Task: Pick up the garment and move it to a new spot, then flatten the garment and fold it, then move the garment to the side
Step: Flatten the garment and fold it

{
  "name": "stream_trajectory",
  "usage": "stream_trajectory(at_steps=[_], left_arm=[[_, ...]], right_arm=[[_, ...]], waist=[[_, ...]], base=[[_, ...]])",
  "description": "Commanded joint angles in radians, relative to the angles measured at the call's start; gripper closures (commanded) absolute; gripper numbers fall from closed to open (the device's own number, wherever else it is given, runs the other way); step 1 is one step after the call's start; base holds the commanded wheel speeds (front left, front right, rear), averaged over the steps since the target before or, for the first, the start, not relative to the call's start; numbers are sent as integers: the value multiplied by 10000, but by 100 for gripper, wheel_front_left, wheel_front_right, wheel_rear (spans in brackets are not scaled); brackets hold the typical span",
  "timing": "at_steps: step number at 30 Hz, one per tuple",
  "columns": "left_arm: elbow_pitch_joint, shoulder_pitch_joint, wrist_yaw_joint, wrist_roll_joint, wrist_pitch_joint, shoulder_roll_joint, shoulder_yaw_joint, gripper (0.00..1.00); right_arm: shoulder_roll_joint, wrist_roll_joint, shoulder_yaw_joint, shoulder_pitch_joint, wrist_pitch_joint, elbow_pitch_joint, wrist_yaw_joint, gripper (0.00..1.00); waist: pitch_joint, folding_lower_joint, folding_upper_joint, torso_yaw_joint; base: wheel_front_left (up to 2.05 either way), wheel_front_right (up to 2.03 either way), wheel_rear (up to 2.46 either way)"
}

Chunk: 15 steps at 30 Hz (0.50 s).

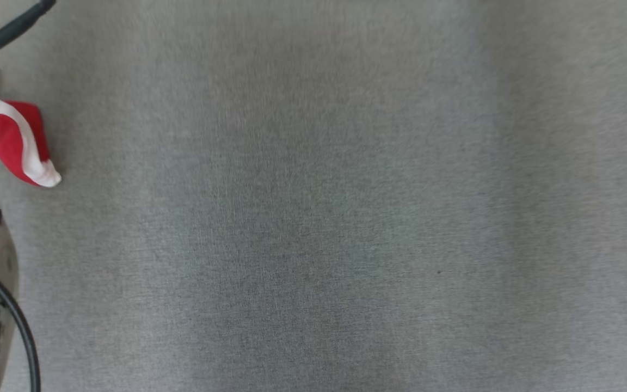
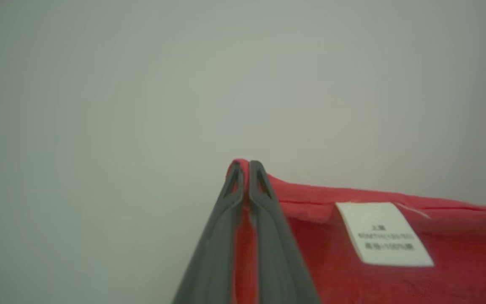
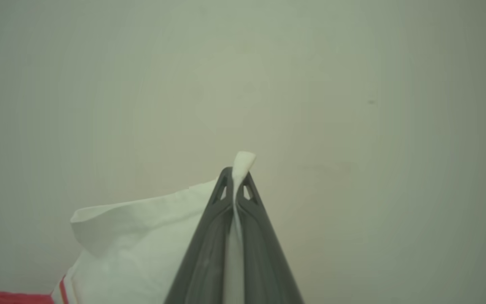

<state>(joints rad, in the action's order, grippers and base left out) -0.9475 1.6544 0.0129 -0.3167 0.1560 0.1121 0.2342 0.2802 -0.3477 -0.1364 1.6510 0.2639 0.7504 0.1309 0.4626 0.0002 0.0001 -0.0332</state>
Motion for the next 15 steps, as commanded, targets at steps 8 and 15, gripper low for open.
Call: stream_trajectory(at_steps=[8, 15], left_arm=[[-837, -1076, 507, -733, 865, -273, -309, 100], [1160, -3519, 428, -778, 1102, -266, -832, 100]], right_arm=[[108, -1267, -1232, -1758, 13, -1068, -5, 100], [374, -2630, -1627, -4529, 15, -3123, -3, 100]], waist=[[1146, -2, -1, 119], [796, -2, -1, 73]], base=[[0, 0, 0], [0, 0, 0]])
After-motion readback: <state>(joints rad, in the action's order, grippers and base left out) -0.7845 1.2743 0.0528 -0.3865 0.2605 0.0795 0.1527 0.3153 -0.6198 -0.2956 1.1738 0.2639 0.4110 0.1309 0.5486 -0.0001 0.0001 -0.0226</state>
